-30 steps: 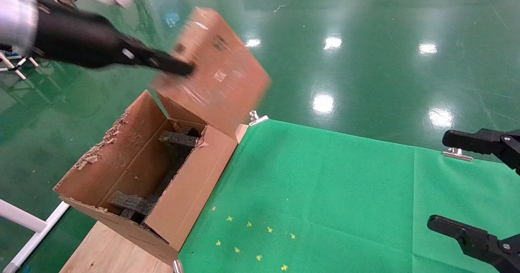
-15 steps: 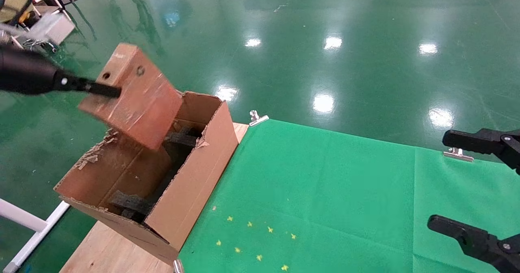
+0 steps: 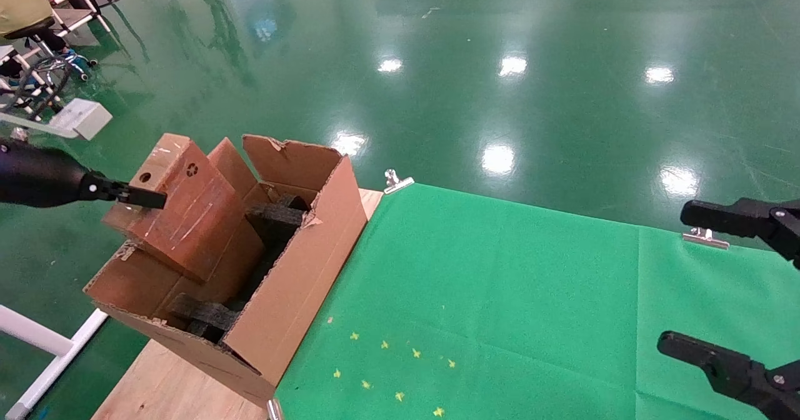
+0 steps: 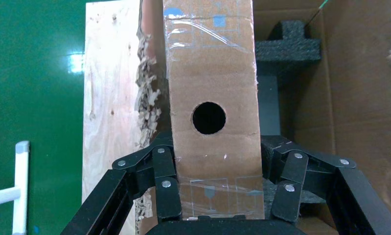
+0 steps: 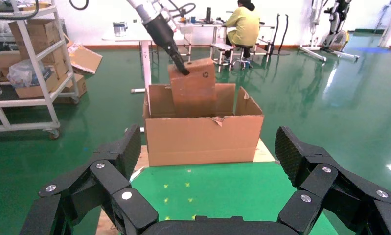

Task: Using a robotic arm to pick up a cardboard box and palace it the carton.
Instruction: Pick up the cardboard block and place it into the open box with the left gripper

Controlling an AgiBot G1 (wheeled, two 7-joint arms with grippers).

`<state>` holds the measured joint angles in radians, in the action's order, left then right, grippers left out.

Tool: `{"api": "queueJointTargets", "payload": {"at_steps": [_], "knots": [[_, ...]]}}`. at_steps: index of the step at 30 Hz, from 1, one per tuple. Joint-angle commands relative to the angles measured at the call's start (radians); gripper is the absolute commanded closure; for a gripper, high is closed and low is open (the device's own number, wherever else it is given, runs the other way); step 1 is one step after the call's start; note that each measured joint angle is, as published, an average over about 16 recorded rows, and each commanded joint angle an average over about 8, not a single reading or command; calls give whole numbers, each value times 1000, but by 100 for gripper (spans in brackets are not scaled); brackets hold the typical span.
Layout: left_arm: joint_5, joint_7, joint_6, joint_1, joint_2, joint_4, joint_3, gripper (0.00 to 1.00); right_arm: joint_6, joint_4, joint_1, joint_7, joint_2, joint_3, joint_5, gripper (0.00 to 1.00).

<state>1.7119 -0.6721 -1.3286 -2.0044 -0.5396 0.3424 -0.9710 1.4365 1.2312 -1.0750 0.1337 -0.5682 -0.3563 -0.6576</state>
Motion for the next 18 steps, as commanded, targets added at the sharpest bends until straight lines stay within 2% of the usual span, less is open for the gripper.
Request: {"api": "queueJointTargets", "payload": {"at_steps": [1,18], "knots": [[-2,27,14,9,-8,-41,0,100,0,0,0,0,0,0,0,0],[-8,143,126,66,-82,-264,2,100,0,0,0,0,0,0,0,0]]}}
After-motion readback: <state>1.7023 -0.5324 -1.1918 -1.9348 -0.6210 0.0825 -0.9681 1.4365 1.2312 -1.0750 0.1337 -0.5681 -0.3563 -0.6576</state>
